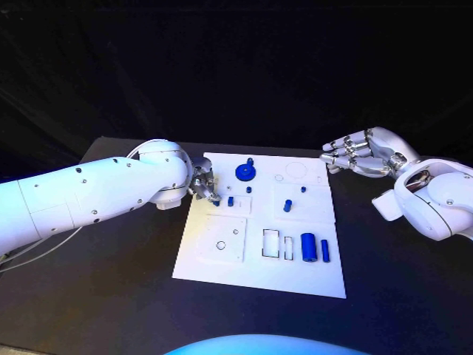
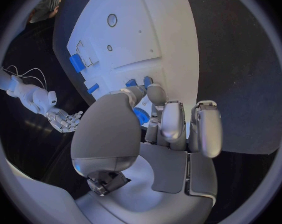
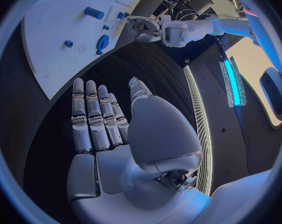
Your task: Assemble the parts on the task board
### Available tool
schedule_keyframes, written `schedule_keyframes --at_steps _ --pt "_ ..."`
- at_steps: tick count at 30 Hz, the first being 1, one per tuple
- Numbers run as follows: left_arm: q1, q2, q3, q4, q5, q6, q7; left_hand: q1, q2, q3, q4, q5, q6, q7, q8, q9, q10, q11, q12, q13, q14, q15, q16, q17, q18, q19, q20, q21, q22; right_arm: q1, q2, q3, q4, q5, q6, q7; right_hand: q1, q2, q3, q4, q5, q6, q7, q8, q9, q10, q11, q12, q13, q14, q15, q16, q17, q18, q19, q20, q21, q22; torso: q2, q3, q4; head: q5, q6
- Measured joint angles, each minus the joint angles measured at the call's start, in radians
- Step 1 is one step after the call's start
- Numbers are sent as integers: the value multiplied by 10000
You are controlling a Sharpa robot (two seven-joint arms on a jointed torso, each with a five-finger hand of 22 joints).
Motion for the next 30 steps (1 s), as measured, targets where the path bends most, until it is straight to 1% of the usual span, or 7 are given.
schedule_keyframes --at_steps 8,13,16,19,21,25,30 --pt "-18 -40 0 104 -10 -143 -22 -27 -26 25 -25 33 36 -35 -23 18 32 0 0 24 0 0 0 -1 0 0 0 0 -1 -4 3 0 0 1 0 3 0 0 0 0 0 0 0 0 0 0 0 0 0 0 0 0 0 0 0 0 0 0 1 0 -5 12 15" --pt "-54 -185 -16 314 -11 -347 -9 -40 -40 29 -30 146 36 -36 -36 16 73 27 5 86 0 1 10 9 0 25 -25 0 -1 -6 -7 0 -1 2 1 6 0 0 0 0 0 0 0 0 0 0 0 0 0 0 0 0 1 0 0 0 0 0 4 2 -5 5 17" --pt "-70 -280 -25 419 -11 -492 12 -65 -65 29 -31 223 105 -35 -63 15 123 -19 43 134 0 1 37 9 0 36 -36 38 -1 -6 -9 0 -1 3 1 6 0 0 0 0 0 0 0 0 0 0 0 0 0 0 0 0 1 1 0 0 0 0 5 3 -5 10 17" --pt "-75 -402 -27 578 -11 -703 50 -106 -106 31 -33 324 106 -36 -64 17 124 -18 43 156 0 0 37 10 1 72 0 38 -2 -8 -14 0 0 3 1 8 0 0 0 0 0 0 0 0 0 0 0 0 0 0 0 0 1 0 0 0 0 1 5 8 0 13 16" --pt "-75 -485 -26 692 -20 -870 89 -133 -133 97 -99 358 106 -36 -65 20 145 -34 44 169 0 1 37 19 1 84 -11 57 -2 -9 -18 0 1 3 1 9 0 0 0 0 0 0 0 0 0 0 0 0 0 0 0 0 1 0 0 0 0 0 5 8 0 15 15" --pt "-85 -626 -22 894 -102 -1240 193 -147 -147 124 -72 497 178 -37 -83 26 195 -55 43 204 0 1 37 19 1 107 -35 77 -2 -9 -31 0 6 4 1 9 0 0 0 0 0 0 0 0 0 0 0 0 0 0 0 0 1 0 0 0 0 0 5 7 1 16 8" --pt "-186 -813 -21 1161 -287 -1767 366 -214 -214 183 -129 554 195 -53 -101 37 232 -24 43 257 0 1 37 30 2 107 -35 118 -2 -9 -45 0 12 4 1 11 0 0 0 0 0 0 0 0 0 0 0 0 0 0 0 0 1 0 0 0 0 1 5 5 7 31 -10"
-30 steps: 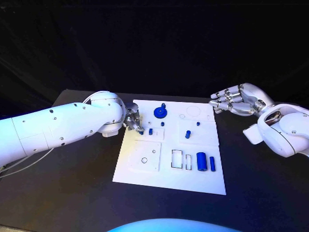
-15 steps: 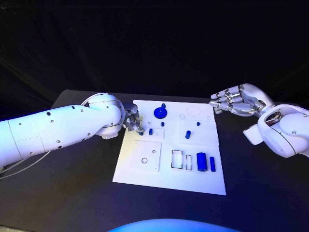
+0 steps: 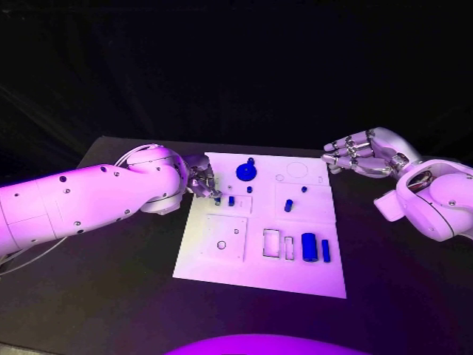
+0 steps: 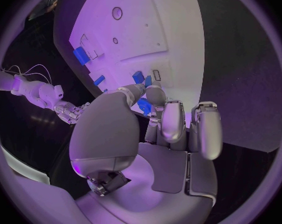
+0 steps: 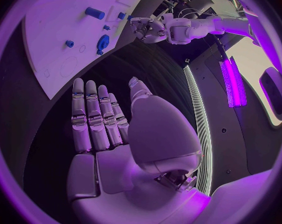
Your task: Assemble the parts on the task board
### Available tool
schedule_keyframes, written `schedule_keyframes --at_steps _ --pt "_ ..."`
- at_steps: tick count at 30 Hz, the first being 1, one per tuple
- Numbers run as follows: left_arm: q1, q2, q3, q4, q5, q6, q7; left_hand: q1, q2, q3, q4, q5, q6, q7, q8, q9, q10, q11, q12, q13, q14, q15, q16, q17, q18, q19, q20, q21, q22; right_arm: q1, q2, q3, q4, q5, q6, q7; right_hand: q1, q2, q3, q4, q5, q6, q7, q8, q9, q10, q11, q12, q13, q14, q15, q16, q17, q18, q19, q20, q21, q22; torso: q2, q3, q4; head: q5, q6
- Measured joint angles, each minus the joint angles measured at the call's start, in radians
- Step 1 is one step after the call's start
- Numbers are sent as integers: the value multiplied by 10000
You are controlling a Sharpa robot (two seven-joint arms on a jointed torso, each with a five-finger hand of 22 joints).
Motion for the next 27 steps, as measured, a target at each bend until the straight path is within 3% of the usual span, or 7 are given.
schedule_keyframes --at_steps 7,15,27 --pt "-178 -211 -4 307 -317 -734 281 -36 -36 12 -12 54 3 0 -1 6 36 -32 38 49 0 0 0 0 0 0 0 45 0 0 -18 0 6 1 0 1 -43 43 0 0 0 0 0 0 0 0 0 0 0 0 0 0 -37 0 0 0 0 -47 0 -3 1 11 -16" --pt "-377 -257 -4 281 -754 -1263 567 -62 -62 58 -58 54 38 -33 -38 4 57 -20 38 52 35 -34 0 -2 0 -1 0 62 -1 0 -25 0 6 2 0 1 -55 55 0 0 0 0 0 0 0 0 0 0 0 0 0 0 -38 0 0 0 0 -47 -2 -7 2 17 -48" --pt "-421 -72 -2 -153 -1070 -989 749 -110 -111 163 -163 86 38 -33 -59 -9 54 -15 38 68 8 -61 0 -3 -1 -1 0 62 -1 0 -7 0 -14 2 0 3 -55 55 0 0 0 0 0 0 0 0 0 0 0 0 0 0 -38 0 0 0 0 -46 -2 -9 -12 9 -74"
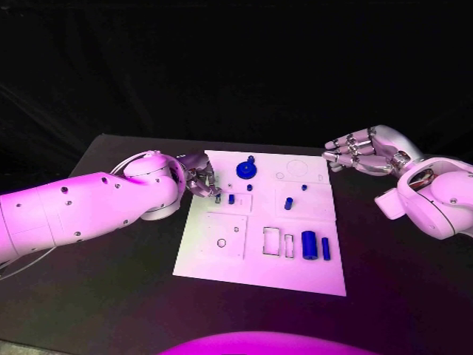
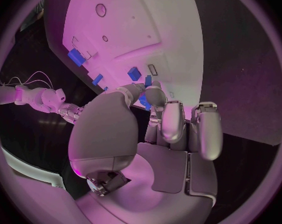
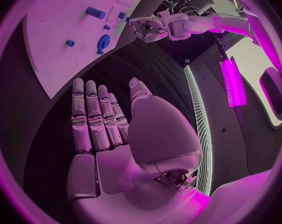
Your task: Assemble the parts on the task board
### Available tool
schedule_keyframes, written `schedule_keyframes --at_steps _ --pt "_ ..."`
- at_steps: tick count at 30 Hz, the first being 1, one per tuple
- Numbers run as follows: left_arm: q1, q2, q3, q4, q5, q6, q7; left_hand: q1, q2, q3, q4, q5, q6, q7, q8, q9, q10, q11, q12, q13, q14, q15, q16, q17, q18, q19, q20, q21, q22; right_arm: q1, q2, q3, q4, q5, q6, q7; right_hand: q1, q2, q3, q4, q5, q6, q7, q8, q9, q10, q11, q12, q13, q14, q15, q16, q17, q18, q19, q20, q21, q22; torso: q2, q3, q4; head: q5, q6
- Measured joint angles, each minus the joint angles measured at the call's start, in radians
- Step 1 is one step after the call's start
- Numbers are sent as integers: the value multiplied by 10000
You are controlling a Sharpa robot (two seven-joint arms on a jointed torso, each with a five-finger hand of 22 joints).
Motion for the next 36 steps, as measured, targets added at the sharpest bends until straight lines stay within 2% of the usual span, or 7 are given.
schedule_keyframes --at_steps 13,31,36 --pt "1 199 11 -295 29 709 9 14 14 10 -10 8 0 0 23 2 13 19 41 28 1 1 0 -1 0 0 0 0 8 -1 13 0 -10 1 0 1 0 0 0 0 0 0 0 0 0 0 0 0 0 0 0 0 1 0 0 0 0 1 2 6 1 -15 -12" --pt "15 337 28 -433 49 820 0 27 27 25 -25 -2 34 33 21 8 11 23 41 29 6 7 0 -3 0 -1 0 -1 6 -4 16 0 -13 2 0 6 0 0 0 0 0 0 0 0 0 0 0 0 0 0 0 0 -14 0 0 0 0 -22 -2 6 4 -23 -12" --pt "16 334 30 -433 68 877 -6 27 27 24 -25 325 56 55 8 1 106 -32 117 223 7 8 0 -3 1 36 -37 -1 5 -5 14 0 -17 2 1 7 0 0 0 0 0 0 0 0 0 0 0 0 0 0 0 0 -14 0 0 0 0 -22 -2 6 4 -28 -14"
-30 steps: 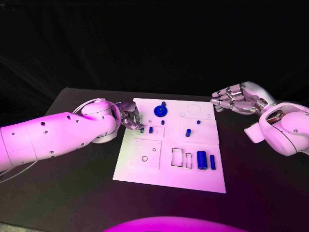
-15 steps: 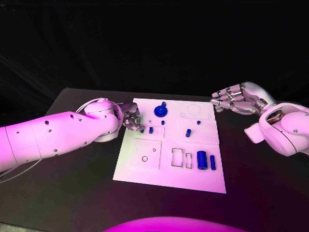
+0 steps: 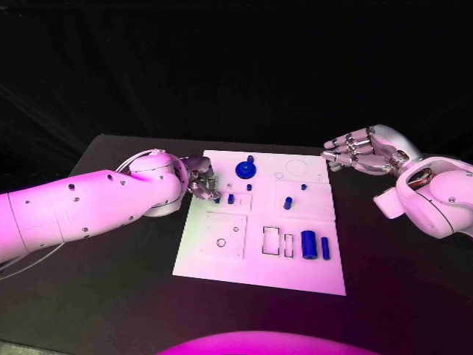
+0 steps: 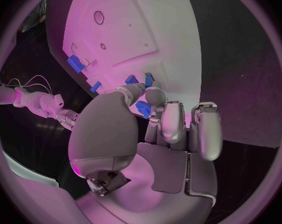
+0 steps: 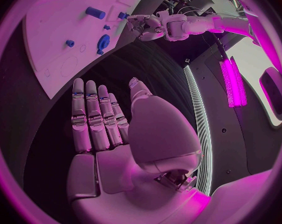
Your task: Assemble the parts on the task board
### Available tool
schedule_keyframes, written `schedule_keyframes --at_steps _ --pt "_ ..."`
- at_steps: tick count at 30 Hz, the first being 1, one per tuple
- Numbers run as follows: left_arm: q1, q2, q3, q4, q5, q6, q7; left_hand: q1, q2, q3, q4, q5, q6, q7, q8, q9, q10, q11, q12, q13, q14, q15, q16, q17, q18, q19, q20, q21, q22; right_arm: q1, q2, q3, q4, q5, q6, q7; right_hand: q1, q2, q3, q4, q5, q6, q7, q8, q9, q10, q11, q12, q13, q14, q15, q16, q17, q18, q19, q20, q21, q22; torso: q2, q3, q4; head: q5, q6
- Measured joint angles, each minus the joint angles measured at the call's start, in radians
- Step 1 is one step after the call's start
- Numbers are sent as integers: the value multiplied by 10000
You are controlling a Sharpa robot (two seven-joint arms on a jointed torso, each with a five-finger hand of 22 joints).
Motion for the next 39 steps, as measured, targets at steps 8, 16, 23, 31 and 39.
schedule_keyframes --at_steps 8,16,23,31,39 --pt "2 -15 7 0 134 88 -64 -110 -110 0 0 432 142 -42 -42 47 143 -39 149 270 -38 -36 0 9 0 0 0 53 -1 0 -1 0 -7 0 1 0 0 0 0 0 0 0 0 0 0 0 0 0 0 0 0 0 1 0 0 0 0 0 -1 0 1 5 4" --pt "2 -15 12 -10 368 66 -226 -137 -108 0 0 540 155 -55 -67 51 164 -56 192 348 -39 -36 0 9 0 0 1 52 -2 -4 5 0 -14 1 2 1 0 0 0 0 0 0 0 0 0 0 0 0 0 0 0 0 -10 0 0 0 0 -15 -1 0 4 16 14" --pt "2 -8 16 -11 527 16 -374 -216 -160 0 0 603 157 -57 -81 61 195 -56 222 409 -39 -36 0 9 0 -1 1 53 -2 -11 13 0 -21 1 4 1 0 0 0 0 0 0 0 0 0 0 0 0 0 0 0 0 -9 0 0 0 0 -15 1 0 3 5 7" --pt "2 23 24 -38 668 -6 -518 -255 -174 1 -1 712 208 -108 -104 82 207 -46 265 488 -2 -73 0 15 -1 -1 1 53 -2 -18 19 0 -28 2 5 2 0 0 0 0 0 0 0 0 1 0 0 0 0 0 0 0 -9 0 0 0 0 -15 3 5 -3 7 -21" --pt "21 142 32 -144 752 38 -670 -332 -206 1 -1 712 210 -109 -104 110 214 -40 265 487 -1 -73 0 14 -1 -1 1 64 -3 -21 20 0 -25 2 5 3 0 0 0 0 0 0 0 0 0 0 0 0 0 0 0 0 -9 0 0 0 0 -14 2 6 -9 19 -31"
